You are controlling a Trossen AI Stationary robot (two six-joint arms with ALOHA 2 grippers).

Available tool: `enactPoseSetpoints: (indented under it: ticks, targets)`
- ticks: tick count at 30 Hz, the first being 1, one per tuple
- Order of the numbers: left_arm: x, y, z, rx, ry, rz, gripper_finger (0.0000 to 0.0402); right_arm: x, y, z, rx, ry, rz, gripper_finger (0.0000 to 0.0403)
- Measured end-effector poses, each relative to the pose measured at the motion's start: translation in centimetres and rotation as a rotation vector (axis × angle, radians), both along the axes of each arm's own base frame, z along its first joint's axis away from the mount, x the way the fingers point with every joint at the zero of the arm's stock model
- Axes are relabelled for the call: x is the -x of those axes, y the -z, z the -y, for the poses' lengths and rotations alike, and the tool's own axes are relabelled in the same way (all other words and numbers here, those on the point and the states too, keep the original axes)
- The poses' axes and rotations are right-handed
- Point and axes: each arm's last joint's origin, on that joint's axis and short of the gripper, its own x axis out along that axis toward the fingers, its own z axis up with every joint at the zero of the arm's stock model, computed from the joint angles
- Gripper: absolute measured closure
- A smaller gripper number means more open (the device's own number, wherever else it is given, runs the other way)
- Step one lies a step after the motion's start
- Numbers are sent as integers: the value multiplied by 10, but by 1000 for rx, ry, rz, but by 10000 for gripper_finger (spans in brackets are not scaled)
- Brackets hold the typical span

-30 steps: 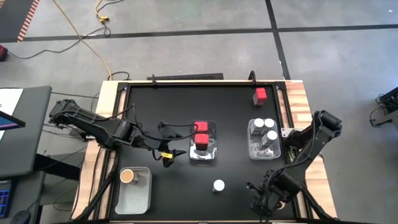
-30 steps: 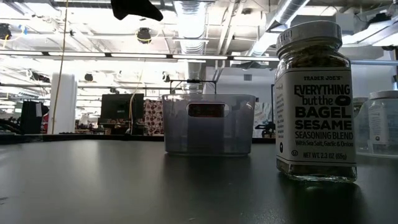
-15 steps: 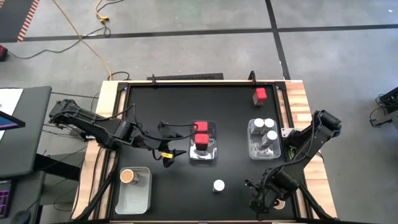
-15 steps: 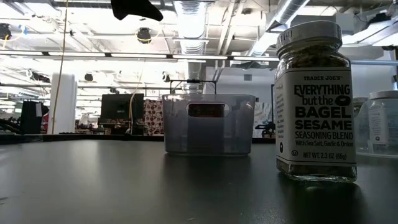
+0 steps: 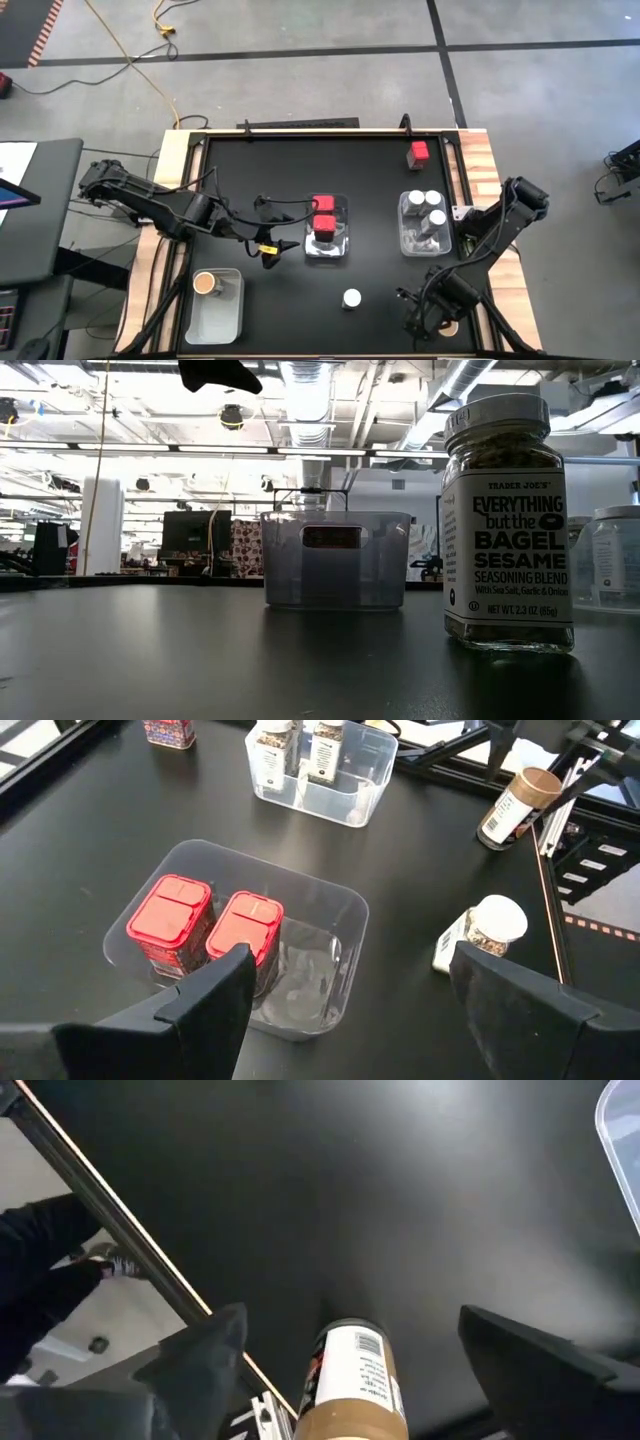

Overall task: Sort spices by type
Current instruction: Put the brown seasoning bottle into the gray bin

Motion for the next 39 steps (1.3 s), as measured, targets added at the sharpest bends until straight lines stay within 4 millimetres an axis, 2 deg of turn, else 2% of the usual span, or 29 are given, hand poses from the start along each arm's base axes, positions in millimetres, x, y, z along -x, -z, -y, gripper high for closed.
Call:
enactPoseSetpoints:
  ticks: [17,31,39]
  targets:
    - [0,0,0,0,0,0,81,6,-3,-1,-61,48,-69,15]
    - [0,0,0,2,-3,1,81,37,-3,-21,-52,-14,-133,14]
    - [0,0,0,3,-7,2,81,40,-2,-26,-62,-6,-130,14]
